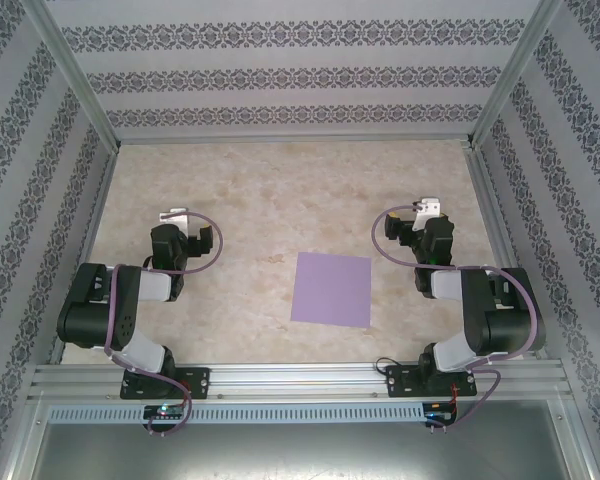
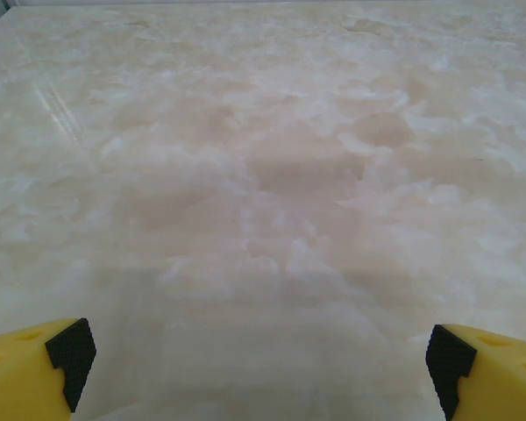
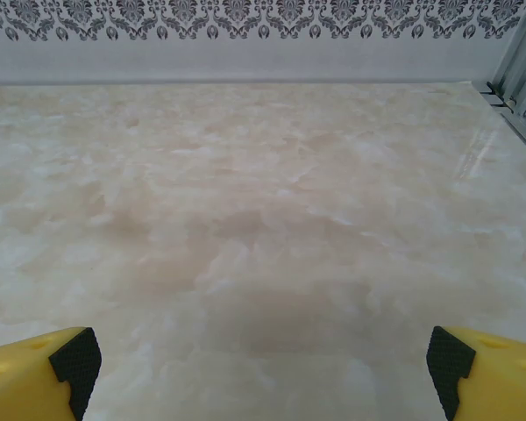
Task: Fold a paper plane with a square sheet of paper (fold left side to right side)
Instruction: Move the square sheet of paper to the center of the table.
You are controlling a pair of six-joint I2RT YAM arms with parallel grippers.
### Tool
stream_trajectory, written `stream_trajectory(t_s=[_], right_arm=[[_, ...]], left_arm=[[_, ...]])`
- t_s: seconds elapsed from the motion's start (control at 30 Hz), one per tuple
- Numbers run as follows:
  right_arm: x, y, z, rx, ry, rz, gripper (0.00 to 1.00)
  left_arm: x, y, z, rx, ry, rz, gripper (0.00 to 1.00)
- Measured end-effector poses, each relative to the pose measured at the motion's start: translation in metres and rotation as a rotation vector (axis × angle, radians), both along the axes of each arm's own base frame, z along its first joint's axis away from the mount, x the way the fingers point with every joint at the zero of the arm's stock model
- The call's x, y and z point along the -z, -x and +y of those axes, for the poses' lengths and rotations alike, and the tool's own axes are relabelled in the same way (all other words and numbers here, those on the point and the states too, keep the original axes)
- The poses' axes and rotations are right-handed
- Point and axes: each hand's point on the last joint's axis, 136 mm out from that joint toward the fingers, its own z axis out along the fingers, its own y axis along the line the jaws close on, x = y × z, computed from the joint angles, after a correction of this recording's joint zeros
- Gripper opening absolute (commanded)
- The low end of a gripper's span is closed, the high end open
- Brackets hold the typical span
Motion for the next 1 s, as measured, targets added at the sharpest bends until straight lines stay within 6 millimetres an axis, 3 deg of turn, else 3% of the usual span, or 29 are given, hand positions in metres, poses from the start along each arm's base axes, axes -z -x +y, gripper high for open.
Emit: stream_trajectory(t_s=[0.9,1.0], right_arm=[[-0.0001,0.0000,0.0002,-0.002,-0.001,0.000,0.98],[-0.0001,0.0000,-0.0002,0.002,-0.004,0.000,0.98]], left_arm=[[0.0000,0.0000,-0.0005,0.003,0.002,0.000,1.00],[-0.0073,0.0006,0.0007,-0.004,-0.001,-0.015,1.00]])
